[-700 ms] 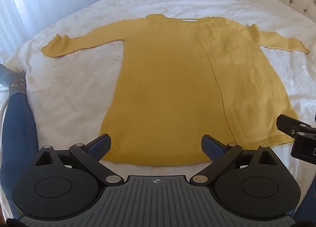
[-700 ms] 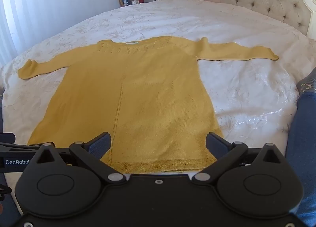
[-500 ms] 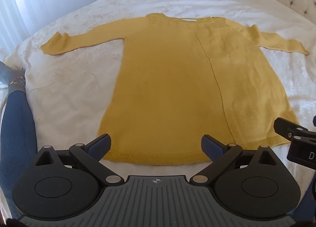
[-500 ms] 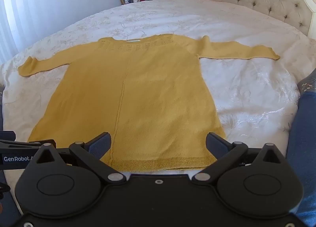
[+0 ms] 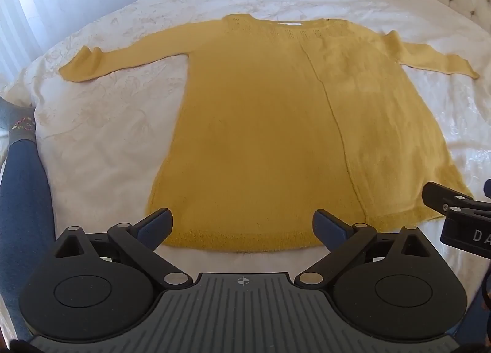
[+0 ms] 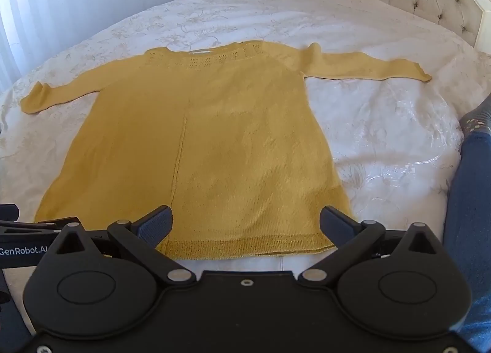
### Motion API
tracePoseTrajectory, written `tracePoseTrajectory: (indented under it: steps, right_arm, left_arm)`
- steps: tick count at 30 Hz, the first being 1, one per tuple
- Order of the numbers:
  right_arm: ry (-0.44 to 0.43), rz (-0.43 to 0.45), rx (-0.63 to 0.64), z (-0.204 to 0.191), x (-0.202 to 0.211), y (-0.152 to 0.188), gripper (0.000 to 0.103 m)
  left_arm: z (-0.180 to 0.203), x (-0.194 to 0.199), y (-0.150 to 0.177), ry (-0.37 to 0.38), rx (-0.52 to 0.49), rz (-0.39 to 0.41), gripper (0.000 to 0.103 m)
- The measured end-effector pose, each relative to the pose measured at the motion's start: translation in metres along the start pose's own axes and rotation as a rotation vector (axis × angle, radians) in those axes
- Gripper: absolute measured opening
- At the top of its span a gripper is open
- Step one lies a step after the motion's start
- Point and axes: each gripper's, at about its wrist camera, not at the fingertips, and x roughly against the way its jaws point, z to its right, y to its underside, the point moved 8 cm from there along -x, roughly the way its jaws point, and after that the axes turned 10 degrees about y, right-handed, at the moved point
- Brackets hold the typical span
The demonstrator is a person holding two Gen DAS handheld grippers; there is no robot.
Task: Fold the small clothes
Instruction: 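Move both tools over the yellow sweater toward its sleeves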
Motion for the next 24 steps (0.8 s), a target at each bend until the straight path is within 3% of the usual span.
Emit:
tracePoseTrajectory:
  steps: [24]
  right_arm:
    - [0.049,-0.073,0.069,-0.013,-0.015,0.01,0.101]
  left_arm:
    - [-0.007,-0.008,0.005,-0.014,0.005,-0.032,0.1]
